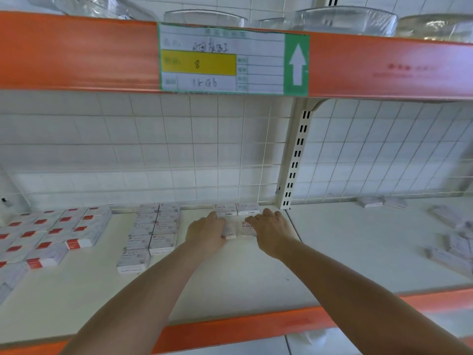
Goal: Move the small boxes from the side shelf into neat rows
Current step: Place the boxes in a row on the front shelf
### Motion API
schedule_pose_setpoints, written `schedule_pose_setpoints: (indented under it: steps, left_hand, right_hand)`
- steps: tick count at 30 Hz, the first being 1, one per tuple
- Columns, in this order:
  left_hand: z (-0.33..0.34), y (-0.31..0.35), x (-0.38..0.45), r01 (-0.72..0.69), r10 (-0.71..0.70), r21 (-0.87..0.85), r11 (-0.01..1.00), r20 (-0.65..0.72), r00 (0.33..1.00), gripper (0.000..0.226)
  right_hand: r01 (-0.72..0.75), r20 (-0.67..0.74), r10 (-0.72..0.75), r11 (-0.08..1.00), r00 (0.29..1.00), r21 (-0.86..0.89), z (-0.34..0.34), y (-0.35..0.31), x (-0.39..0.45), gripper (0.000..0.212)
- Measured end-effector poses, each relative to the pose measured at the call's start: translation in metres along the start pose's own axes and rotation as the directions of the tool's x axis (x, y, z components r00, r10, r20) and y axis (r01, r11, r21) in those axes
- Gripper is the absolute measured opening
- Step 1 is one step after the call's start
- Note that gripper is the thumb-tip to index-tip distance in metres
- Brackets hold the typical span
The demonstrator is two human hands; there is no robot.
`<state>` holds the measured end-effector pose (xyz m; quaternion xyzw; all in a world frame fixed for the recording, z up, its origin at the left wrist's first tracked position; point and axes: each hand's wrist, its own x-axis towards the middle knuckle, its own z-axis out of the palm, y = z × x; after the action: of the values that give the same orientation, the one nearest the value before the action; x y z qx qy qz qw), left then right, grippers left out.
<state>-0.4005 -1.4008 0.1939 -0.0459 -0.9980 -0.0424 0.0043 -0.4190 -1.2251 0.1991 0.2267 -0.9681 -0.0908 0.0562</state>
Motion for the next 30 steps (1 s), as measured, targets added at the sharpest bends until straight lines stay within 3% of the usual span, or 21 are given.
schedule_pose_setpoints:
  steps: [13,24,30]
  left_hand:
    - [0.012,-0.001,0.031,0.011,-0.012,-0.024,1.000,-0.010,1.000,0.035]
    - [0.021,0.001,0.040,0.055,-0.061,-0.152,0.987,-0.037,0.997,0.034]
    - [0.018,-0.008,0.036,0.110,-0.118,-0.188,0.976,-0.035,0.992,0.038]
  right_hand:
    - [0.005,0.055,-0.004,1.000,0.998,-0.023,0.010,0.001,0.033,0.059]
    - [0.029,0.075,-0.036,0.996,0.997,0.087,0.019,0.015,0.045,0.057]
    - [-0.044,0.070,0.036,0.991,0.997,0.124,0.013,0.025,0.044,0.045]
